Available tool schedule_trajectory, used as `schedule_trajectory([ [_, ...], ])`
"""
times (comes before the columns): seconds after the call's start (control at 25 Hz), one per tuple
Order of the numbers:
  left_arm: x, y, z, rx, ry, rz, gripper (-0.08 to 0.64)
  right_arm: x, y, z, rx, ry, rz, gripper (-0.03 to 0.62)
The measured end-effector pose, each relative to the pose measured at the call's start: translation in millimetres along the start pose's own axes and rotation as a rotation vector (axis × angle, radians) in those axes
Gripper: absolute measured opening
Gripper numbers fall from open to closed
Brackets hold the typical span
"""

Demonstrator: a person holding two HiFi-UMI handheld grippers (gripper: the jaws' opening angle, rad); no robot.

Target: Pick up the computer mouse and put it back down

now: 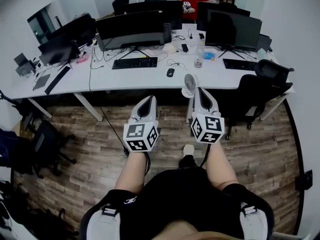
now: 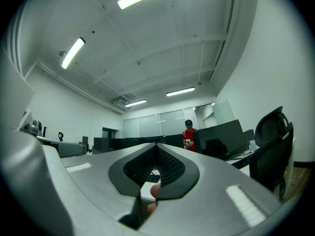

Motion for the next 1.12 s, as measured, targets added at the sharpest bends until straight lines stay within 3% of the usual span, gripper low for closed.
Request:
schedule_trajectory([
  [0.28,80.6,12.2,-1.5,0.001,0.004,0.002,0.054,67.7,19.0,-50.3,0.022,-0.002,-0.001,-0.002],
  [0.8,256.1,20.8,-7.9,0.005,-0.052,0.051,0.054,212.2,44.8,-158.1,0.033,-0.067,0.048,0.000],
  [1.12,335.2,33.1,-9.2,-0.008,-0.101,0.091,0.054,276.6,60.7,-213.3,0.051,-0.094,0.084,-0.001],
])
Point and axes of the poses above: the fingertips, and each gripper's own axes: x forward along the fingers, z to its left, y out of its underside, the point moved 8 cm from there along -x, backward along the fingers, and after that the axes turned 11 degrees about -y, right-handed, at the moved point
